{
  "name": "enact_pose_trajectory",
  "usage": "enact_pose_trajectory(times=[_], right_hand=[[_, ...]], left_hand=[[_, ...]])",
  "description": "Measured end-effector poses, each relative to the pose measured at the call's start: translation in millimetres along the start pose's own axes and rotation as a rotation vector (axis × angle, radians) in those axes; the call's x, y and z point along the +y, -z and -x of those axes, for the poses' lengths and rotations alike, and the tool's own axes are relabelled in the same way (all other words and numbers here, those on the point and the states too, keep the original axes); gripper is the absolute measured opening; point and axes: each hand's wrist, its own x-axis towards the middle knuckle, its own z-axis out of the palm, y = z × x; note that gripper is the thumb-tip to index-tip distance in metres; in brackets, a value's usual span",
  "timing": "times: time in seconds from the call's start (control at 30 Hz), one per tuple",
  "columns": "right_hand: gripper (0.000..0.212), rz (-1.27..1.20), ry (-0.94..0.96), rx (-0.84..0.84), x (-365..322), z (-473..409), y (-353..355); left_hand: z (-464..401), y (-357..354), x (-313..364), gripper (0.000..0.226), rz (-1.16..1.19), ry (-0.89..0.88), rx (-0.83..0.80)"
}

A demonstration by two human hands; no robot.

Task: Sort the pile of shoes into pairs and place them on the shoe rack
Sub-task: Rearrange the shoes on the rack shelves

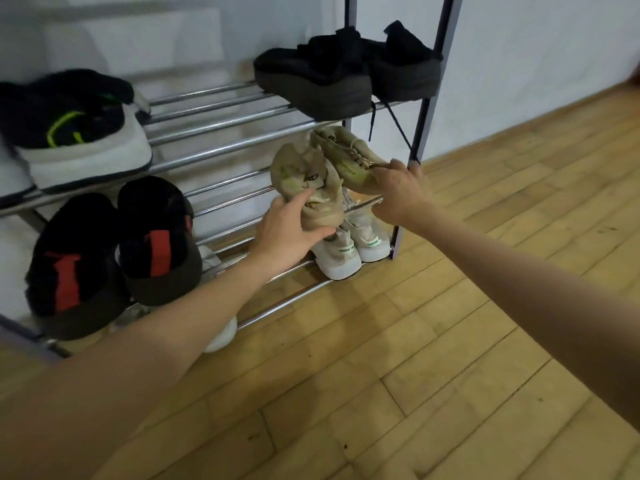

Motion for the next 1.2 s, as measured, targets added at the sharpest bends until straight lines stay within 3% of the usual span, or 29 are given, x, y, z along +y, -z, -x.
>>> enact_pose_trajectory(times=[0.17, 0.43, 0.6, 0.73, 0.8, 0.97, 1.2], right_hand=[[0.026, 0.115, 0.001, 0.107, -2, 4, 2], [0.032, -0.253, 0.185, 0.493, -18, 84, -13], [0.026, -0.239, 0.275, 0.72, -19, 110, -13], [0.025, -0.563, 0.279, 0.848, -32, 123, 26], [0.022, -0.746, 0.22, 0.866, -40, 130, 52], [0.012, -1.175, -0.139, 0.827, -43, 139, 100], [0.033, -1.631, -0.41, 0.318, -29, 135, 97]], left_hand=[[14, 0, -2, 0.038, 0.06, -0.039, 0.213], [51, 17, -27, 0.038, 0.055, -0.029, 0.358], [69, 17, -23, 0.062, -0.102, -0.033, 0.32], [80, 23, 4, 0.087, -0.013, -0.307, 0.304], [78, 25, 17, 0.1, 0.078, -0.356, 0.224], [75, 26, 44, 0.119, 0.244, -0.349, 0.067], [76, 18, 33, 0.101, 0.496, -0.225, -0.177]])
